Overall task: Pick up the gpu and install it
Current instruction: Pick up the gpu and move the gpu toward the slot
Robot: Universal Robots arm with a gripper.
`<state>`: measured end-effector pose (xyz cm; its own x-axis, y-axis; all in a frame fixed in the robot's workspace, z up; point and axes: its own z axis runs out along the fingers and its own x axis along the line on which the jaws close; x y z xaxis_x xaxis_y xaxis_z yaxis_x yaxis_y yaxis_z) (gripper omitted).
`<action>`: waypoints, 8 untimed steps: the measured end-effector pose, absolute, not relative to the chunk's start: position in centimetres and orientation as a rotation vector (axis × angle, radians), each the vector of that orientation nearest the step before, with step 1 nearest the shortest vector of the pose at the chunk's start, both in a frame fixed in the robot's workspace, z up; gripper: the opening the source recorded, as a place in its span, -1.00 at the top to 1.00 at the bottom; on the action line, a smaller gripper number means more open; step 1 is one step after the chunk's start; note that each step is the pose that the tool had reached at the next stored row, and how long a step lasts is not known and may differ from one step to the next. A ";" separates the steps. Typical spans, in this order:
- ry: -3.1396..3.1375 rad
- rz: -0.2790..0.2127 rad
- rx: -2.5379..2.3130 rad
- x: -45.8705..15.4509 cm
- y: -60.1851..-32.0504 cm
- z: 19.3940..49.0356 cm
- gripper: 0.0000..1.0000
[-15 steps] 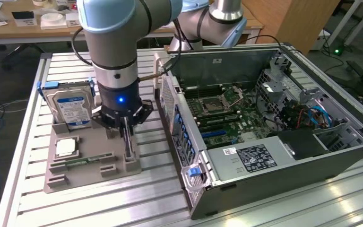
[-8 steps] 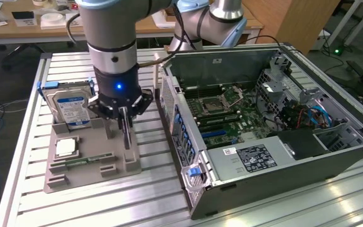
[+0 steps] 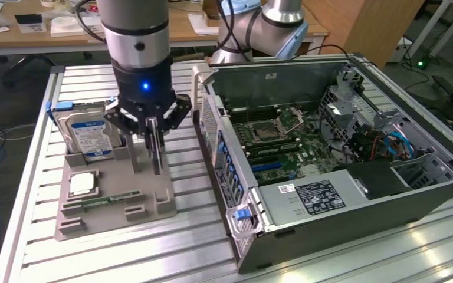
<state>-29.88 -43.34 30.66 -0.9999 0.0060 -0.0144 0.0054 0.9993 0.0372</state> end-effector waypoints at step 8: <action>3.127 0.058 0.009 -29.9 -43.3 34.3 0.44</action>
<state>-29.89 -43.34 34.30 -0.9999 0.0060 -0.0144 0.0054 0.9993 0.0371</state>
